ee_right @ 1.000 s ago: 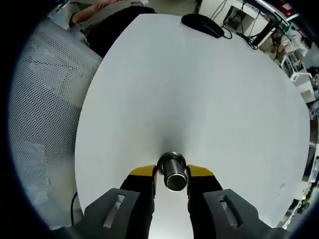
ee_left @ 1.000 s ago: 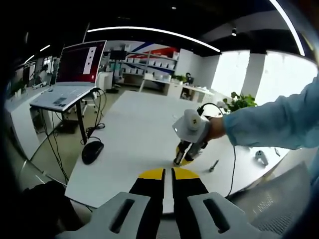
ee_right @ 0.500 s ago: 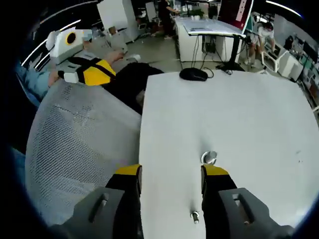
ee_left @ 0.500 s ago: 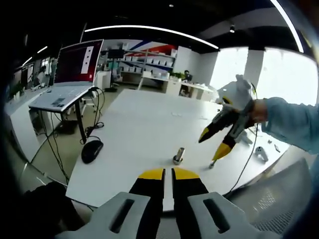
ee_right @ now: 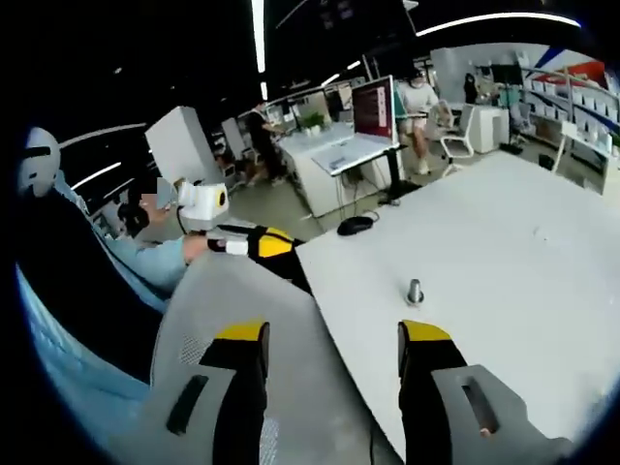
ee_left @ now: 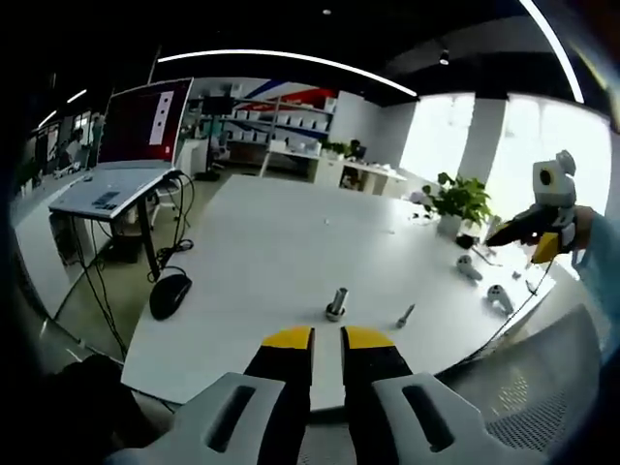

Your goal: Place the washer onto the threaded stud by aligning its center hole with the stud, sliding it down to the base, and recovering from edge contact or off-axis alignment until the washer reaches the visible bottom stop.

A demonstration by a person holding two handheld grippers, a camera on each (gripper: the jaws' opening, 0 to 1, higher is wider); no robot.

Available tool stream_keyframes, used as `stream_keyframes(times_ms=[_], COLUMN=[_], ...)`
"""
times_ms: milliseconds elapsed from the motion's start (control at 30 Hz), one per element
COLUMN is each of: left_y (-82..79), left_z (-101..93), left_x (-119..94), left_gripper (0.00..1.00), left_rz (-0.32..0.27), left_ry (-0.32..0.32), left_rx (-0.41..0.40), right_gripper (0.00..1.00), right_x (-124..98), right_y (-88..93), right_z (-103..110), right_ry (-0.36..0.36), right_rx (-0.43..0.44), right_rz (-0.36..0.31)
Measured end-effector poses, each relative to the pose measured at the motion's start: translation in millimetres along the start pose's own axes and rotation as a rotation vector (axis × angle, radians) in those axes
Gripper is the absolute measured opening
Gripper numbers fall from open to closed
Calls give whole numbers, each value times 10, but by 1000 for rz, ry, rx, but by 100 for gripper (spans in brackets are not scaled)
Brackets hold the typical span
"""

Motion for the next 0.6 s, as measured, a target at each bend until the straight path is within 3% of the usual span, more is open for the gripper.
stream_keyframes(times_ms=[133, 233, 333, 500, 600], left_y=[6, 16, 15, 20, 35], left_z=[-7, -13, -15, 9, 17], left_x=[-1, -5, -6, 3, 3], left_gripper=[9, 9, 9, 9, 9], left_rz=[5, 15, 10, 10, 24], left_ry=[5, 5, 6, 5, 1], left_rx=[5, 14, 15, 12, 19], right_gripper=[55, 57, 57, 57, 57], right_x=[-128, -218, -281, -287, -266], right_y=[207, 301, 454, 750, 809], right_z=[1, -5, 22, 24, 52], right_ry=[92, 165, 191, 266, 276], right_rx=[55, 70, 159, 179, 172], right_rz=[-31, -137, -183, -146, -151])
Point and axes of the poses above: the point that each gripper's makers call its tool centre point, and the gripper's own axes: x roughly forward along the fingers, z roughly to its left, y roughly out of its underside, the point moved 5 cm from there along -x, roughly backward along the fingers, and after that the axes turned 4 degrees about -x, right-handed, at the moved point
